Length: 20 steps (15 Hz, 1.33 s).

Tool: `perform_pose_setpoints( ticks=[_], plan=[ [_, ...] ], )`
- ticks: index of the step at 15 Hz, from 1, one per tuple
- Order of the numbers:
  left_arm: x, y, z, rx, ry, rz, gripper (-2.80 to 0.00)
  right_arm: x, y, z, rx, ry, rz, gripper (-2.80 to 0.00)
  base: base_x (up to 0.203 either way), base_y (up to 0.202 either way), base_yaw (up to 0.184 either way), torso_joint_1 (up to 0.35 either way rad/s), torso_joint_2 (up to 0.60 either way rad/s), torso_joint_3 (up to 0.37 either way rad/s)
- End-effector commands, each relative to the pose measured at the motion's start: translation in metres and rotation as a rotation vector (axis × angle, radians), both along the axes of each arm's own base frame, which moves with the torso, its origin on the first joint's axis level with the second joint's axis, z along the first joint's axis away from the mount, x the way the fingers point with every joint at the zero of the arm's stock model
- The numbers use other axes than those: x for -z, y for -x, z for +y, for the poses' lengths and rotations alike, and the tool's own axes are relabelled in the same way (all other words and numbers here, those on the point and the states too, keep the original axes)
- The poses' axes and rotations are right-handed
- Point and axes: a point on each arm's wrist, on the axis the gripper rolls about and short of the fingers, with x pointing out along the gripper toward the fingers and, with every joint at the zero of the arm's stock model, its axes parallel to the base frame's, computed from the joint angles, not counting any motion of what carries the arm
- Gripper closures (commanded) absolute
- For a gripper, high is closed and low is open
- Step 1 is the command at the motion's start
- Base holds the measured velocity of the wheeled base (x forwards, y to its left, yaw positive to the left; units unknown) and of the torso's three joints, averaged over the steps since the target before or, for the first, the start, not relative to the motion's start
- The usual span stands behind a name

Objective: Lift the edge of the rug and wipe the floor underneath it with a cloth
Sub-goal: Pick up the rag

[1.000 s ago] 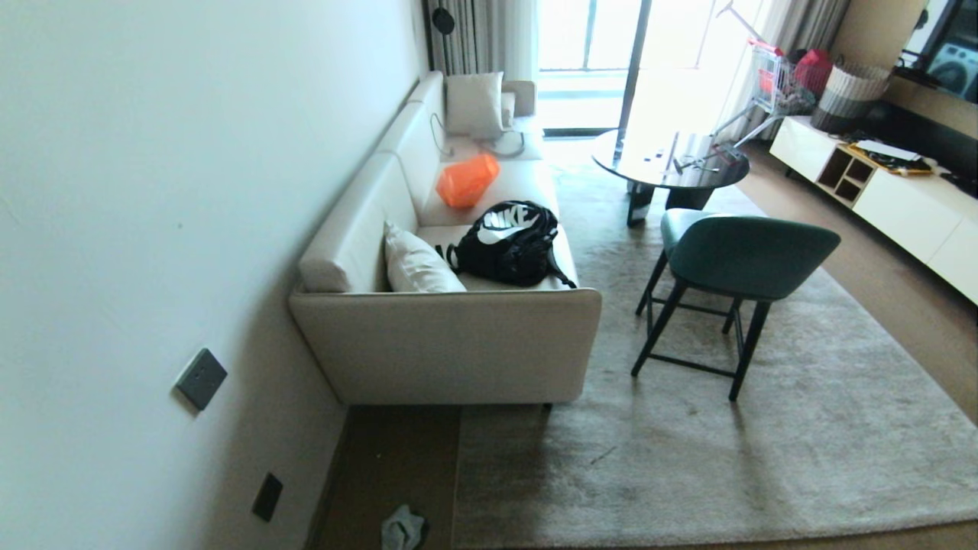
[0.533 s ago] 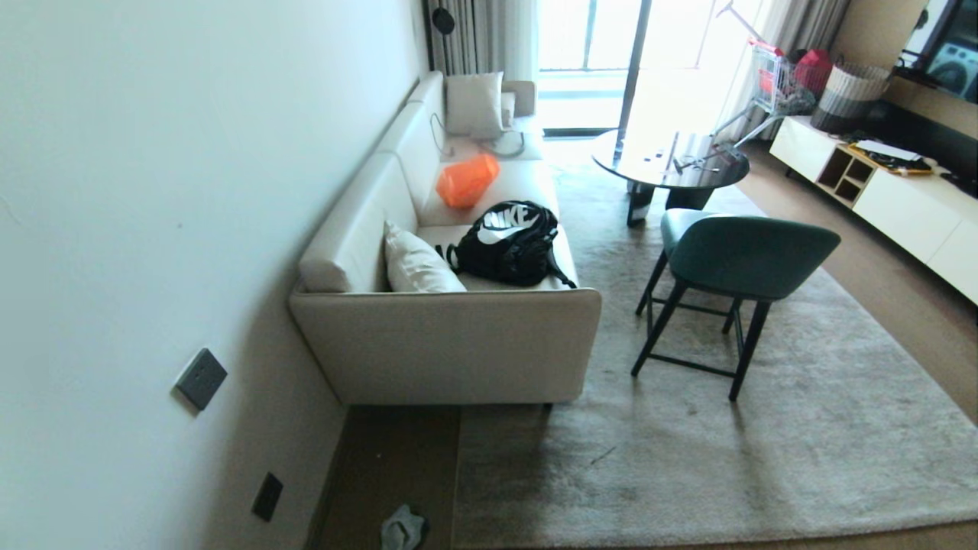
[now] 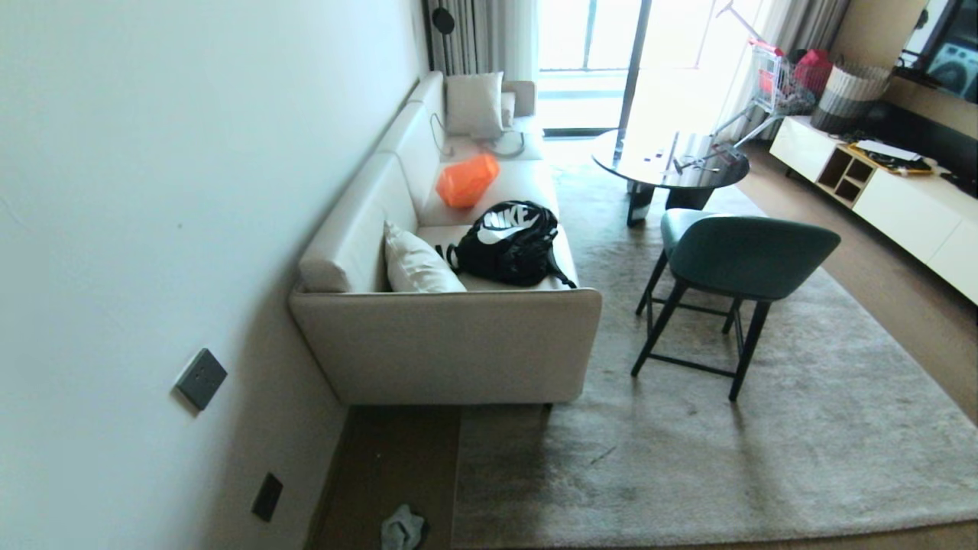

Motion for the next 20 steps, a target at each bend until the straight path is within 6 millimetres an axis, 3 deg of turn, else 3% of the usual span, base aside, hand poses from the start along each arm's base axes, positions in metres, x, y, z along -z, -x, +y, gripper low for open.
perform_pose_setpoints(
  ticks=[1, 13, 20],
  plan=[
    [-0.0002, 0.0, 0.0, -0.001, 0.0, -0.001, 0.0, -0.0001, -0.0001, 0.0, 0.0, 0.0, 0.001, 0.0, 0.0, 0.0, 0.0, 0.0, 0.0, 0.0],
    [0.0002, -0.0001, 0.0, -0.001, 0.0, 0.0, 0.0, -0.0001, -0.0001, 0.0, 0.0, -0.003, 0.0, 0.0, 0.0, 0.0, 0.0, 0.0, 0.0, 0.0],
    [0.0002, -0.0001, 0.0, -0.001, 0.0, 0.0, 0.0, 0.0001, -0.0001, 0.0, 0.0, -0.003, 0.002, 0.0, 0.0, 0.0, 0.0, -0.127, 0.3, 0.169]
  ],
)
